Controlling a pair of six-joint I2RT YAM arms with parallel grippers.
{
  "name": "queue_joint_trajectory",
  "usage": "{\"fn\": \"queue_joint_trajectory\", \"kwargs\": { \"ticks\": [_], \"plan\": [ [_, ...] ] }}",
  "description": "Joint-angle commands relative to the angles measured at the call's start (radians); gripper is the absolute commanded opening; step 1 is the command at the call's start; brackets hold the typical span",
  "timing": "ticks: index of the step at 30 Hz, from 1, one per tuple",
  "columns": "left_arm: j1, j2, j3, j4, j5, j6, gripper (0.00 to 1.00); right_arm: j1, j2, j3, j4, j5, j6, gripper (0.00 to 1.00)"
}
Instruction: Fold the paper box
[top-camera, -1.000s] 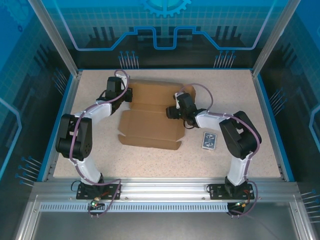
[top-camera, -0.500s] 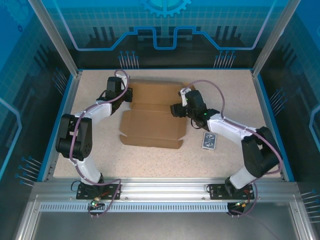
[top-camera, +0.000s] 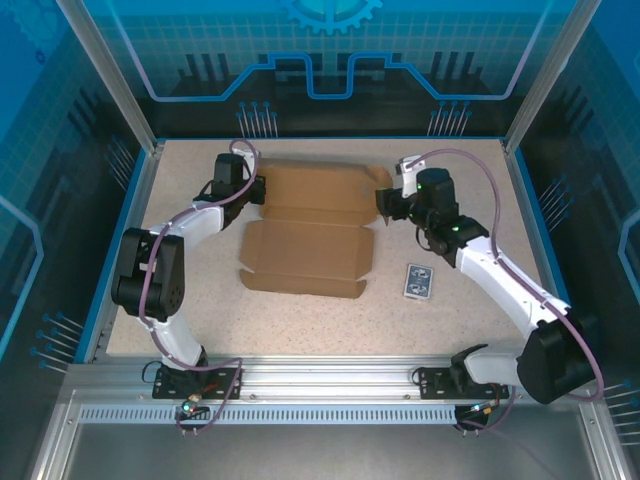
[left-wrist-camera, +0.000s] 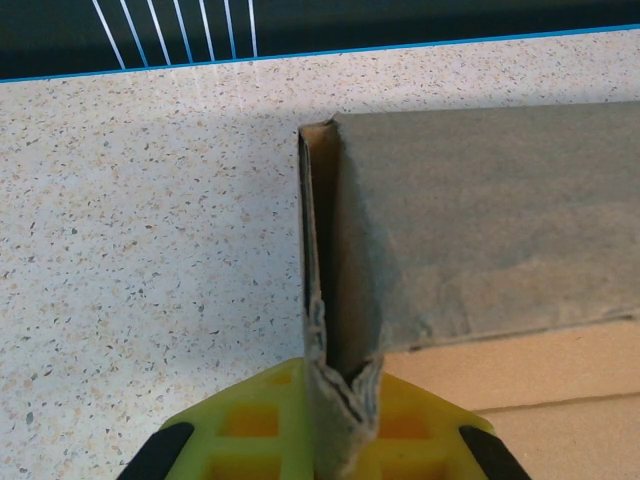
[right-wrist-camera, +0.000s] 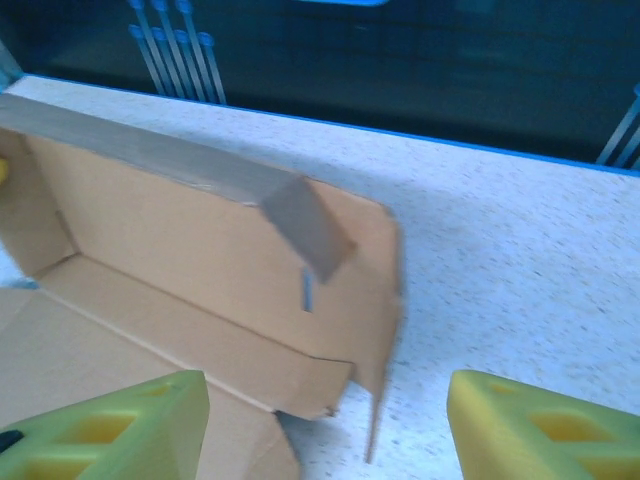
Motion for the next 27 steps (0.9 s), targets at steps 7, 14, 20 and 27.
{"fn": "queue_joint_trajectory", "kwargs": {
  "ticks": [7,14,20,27],
  "plan": [
    [-0.004,-0.049,0.001,0.008,0.015,-0.035,0.00,-0.104,0.121,0.076,-0.056,-0.150,-0.010,0.55],
    [-0.004,-0.050,0.000,0.006,0.020,-0.039,0.00,-0.107,0.286,0.164,-0.040,-0.164,-0.010,0.44],
    [-0.004,-0.056,-0.001,0.004,0.016,-0.040,0.00,-0.090,0.328,0.181,-0.047,-0.156,-0.012,0.20],
    [-0.004,-0.055,-0.001,0.006,0.012,-0.043,0.00,-0.046,0.292,0.132,-0.073,-0.097,0.000,0.11]
  ]
}}
